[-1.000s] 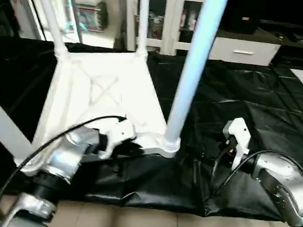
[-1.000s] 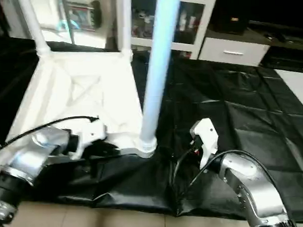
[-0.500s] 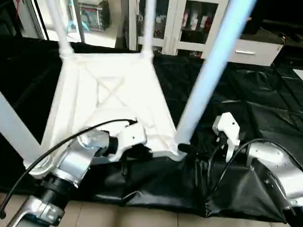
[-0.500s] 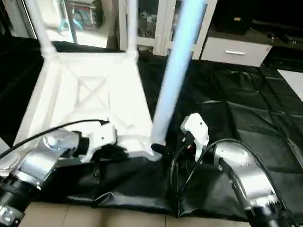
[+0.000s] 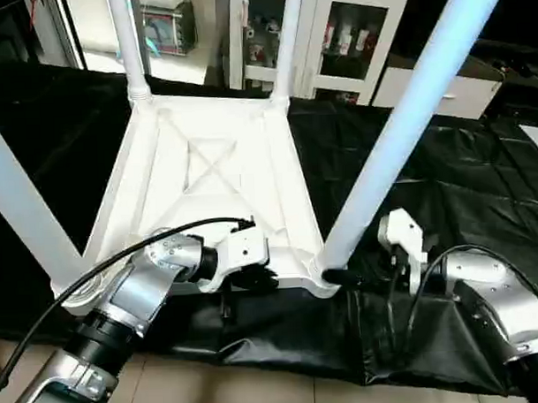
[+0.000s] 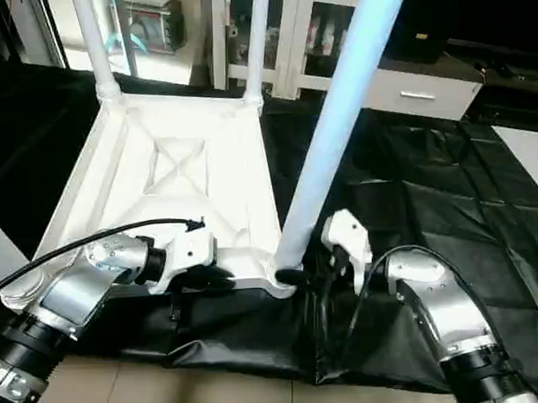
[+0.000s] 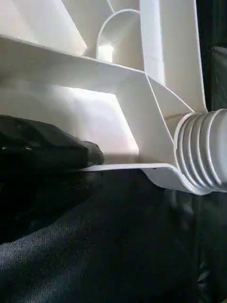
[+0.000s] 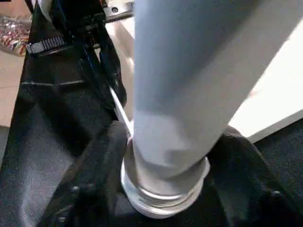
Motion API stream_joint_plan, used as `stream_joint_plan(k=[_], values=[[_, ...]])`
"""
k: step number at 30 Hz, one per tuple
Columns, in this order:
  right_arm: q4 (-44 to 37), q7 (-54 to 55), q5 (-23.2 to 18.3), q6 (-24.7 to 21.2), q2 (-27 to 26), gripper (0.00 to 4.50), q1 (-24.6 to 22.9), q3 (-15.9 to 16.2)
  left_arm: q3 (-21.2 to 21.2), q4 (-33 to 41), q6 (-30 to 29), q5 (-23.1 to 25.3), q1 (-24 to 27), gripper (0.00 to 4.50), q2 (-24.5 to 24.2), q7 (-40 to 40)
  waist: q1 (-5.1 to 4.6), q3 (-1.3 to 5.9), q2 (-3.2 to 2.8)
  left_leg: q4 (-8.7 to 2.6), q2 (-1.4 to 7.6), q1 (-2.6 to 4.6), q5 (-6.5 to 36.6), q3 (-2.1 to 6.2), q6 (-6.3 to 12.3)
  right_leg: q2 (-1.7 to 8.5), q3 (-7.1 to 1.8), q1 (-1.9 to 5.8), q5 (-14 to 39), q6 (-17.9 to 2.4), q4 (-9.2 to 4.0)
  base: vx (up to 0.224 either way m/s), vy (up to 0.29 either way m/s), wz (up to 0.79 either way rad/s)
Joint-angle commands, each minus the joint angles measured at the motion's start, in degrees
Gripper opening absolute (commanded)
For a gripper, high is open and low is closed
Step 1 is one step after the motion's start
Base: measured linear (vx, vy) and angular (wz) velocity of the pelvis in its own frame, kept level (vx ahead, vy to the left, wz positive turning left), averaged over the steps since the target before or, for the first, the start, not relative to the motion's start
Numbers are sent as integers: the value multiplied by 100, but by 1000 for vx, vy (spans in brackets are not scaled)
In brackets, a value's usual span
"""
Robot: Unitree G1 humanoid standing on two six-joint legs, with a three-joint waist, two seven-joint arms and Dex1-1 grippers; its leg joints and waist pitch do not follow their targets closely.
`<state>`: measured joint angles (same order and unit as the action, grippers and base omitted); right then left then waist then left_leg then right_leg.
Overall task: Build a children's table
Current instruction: Rotate leg to tighten
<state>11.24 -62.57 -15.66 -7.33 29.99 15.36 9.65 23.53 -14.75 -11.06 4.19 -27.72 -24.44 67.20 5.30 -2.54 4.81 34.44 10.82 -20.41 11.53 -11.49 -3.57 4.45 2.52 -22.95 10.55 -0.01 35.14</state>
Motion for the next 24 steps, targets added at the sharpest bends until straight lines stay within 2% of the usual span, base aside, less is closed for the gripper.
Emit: stream_joint_plan(k=[1, 2, 7, 11, 12, 16, 20, 21, 22, 24], values=[[136, -96, 81, 150, 69, 244, 64, 62, 99, 75, 141, -152, 7, 0, 189, 3, -36, 291, 86, -410, 279, 55, 930, 113, 282, 391, -233, 178, 1477, -1029, -412, 0, 0, 0], [227, -85, 133, 216, 52, 224, 106, 71, 104, 91, 134, -147, 16, 0, 188, 3, -33, 291, 89, -410, 276, 53, 934, 113, 279, 393, -234, 186, 1504, -1019, -415, 0, 0, 0], [572, -149, 240, 367, -44, 195, 264, 108, 123, 111, 113, -127, 37, 0, 177, 18, -50, 289, 102, -411, 278, 50, 1008, 120, 272, 396, -228, 180, 1638, -1009, -424, 0, 0, 0], [668, -230, 276, 417, -50, 194, 278, 157, 123, 135, 94, -124, 53, 0, 168, 18, -50, 286, 114, -419, 283, 55, 1027, 123, 250, 393, -231, 175, 1705, -964, -433, 0, 0, 0], [696, -246, 279, 434, -57, 194, 279, 165, 119, 135, 88, -124, 53, 0, 167, 15, -53, 291, 137, -415, 282, 50, 1020, 123, 247, 395, -229, 178, 1693, -959, -429, 0, 0, 0], [747, -245, 254, 437, -104, 193, 264, 176, 105, 152, 54, -132, 64, 0, 165, 3, -52, 287, 137, -417, 283, 58, 1028, 121, 251, 392, -230, 167, 1666, -981, -428, 0, 0, 0], [915, 223, 241, 82, -286, 193, 260, 34, 13, 118, -91, -197, 53, 0, 270, -111, -72, 273, 141, -435, 279, 49, 1145, 133, 197, 392, -228, 165, 1861, -947, -446, 0, 0, 0], [1038, 633, 351, -60, -391, 193, 234, -19, -46, 40, -194, -166, 4, 0, 393, -308, -82, 269, 161, -441, 281, 50, 1217, 139, 153, 393, -225, 163, 1992, -902, -462, 0, 0, 0], [1110, 980, 427, -191, -509, 193, 196, -52, -137, -96, -291, -134, -68, 0, 565, -588, -110, 247, 145, -463, 279, 61, 1390, 148, 53, 391, -224, 140, 2256, -839, -494, 0, 0, 0], [1140, 1236, 469, -305, -617, 193, 168, -72, -222, -207, -372, -140, -136, 0, 713, -797, -141, 243, 143, -467, 266, 71, 1543, 159, -31, 392, -216, 132, 2534, -747, -528, 0, 0, 0]])
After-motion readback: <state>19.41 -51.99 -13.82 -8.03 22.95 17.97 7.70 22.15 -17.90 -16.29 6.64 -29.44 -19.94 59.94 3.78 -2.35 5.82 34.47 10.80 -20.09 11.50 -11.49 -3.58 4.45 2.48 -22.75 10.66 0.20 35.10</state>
